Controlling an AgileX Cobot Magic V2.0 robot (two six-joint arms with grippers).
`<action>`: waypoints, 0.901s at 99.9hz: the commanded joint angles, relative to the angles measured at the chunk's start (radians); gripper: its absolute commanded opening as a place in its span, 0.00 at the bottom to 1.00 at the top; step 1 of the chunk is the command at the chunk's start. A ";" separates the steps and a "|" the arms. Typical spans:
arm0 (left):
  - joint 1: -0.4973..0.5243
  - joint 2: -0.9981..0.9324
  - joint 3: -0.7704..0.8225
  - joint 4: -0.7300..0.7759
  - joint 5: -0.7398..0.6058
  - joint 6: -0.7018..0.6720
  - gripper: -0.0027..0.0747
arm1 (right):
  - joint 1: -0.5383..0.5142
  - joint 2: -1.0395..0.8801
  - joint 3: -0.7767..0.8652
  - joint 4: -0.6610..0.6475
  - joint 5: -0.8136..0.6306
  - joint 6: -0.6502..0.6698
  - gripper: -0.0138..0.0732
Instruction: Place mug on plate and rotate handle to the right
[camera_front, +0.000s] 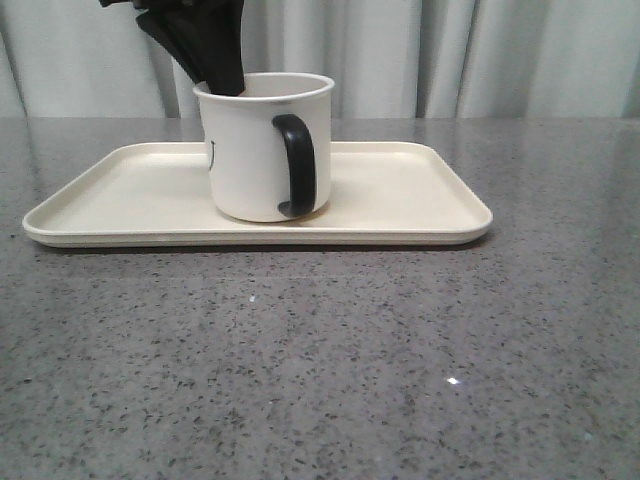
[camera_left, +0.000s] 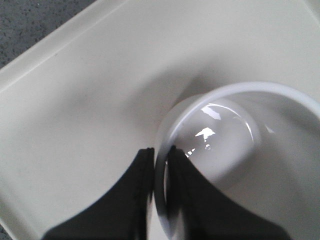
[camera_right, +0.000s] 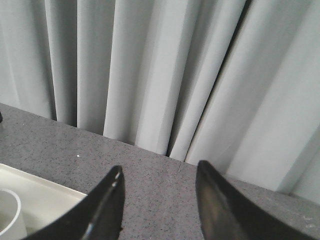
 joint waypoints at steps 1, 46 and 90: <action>-0.008 -0.049 -0.034 -0.027 -0.022 0.001 0.17 | 0.000 0.000 -0.030 0.002 -0.066 -0.008 0.56; -0.008 -0.060 -0.063 -0.035 0.003 0.001 0.40 | 0.000 0.000 -0.030 0.002 -0.063 -0.008 0.56; -0.001 -0.234 -0.231 0.200 0.062 -0.025 0.40 | 0.000 0.000 -0.030 0.002 -0.063 -0.008 0.56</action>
